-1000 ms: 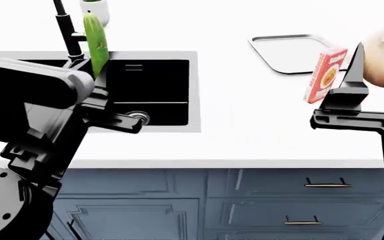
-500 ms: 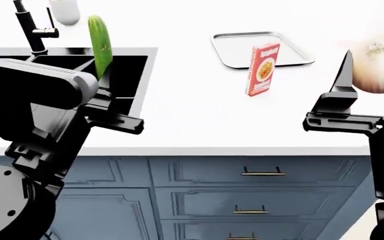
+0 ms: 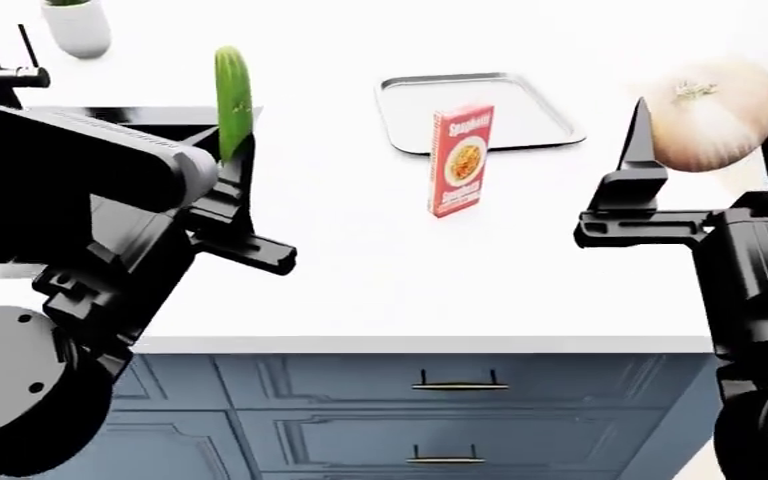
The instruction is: Pick up the fruits and vegetables and place them in the sink. Turn on the sink faucet to wash them. Then turn the sink off and put them in the tray.
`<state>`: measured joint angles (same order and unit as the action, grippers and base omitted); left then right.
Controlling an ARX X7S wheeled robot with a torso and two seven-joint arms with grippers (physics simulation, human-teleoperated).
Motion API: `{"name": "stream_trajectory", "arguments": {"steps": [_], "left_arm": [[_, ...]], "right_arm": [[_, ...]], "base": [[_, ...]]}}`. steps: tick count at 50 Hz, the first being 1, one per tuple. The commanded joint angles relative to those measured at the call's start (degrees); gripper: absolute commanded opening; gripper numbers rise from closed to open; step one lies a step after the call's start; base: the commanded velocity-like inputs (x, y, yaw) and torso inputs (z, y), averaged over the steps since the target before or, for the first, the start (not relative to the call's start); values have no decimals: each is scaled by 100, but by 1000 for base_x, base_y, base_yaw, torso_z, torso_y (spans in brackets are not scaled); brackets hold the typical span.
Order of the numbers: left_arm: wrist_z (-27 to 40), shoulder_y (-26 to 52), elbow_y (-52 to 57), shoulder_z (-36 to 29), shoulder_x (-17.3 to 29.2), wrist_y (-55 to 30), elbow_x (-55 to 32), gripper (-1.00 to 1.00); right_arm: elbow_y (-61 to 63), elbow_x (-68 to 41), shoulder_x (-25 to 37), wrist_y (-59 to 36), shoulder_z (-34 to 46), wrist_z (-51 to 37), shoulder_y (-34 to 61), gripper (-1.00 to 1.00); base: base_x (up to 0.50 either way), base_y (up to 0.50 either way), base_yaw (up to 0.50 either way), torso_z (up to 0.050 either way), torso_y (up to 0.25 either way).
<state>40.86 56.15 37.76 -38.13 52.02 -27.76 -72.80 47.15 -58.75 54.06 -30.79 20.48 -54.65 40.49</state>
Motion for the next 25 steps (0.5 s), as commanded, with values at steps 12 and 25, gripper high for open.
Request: {"name": "stream_trajectory", "arguments": {"steps": [12,25], "left_arm": [[-2852,2721,-2780,-434,-501,-2059,-976,-100],[-4061,4144,-4163,-1071,-1208,-2747,-118,-100]], "right_arm": [[-3028,-1873,-378,-1573,162,2760,3490,-100],[-4669,-1506,-1062,-2543,982,3737,5266,-100]], "base": [[500,-66,0,0,1],[89,-6,0,0,2]]}}
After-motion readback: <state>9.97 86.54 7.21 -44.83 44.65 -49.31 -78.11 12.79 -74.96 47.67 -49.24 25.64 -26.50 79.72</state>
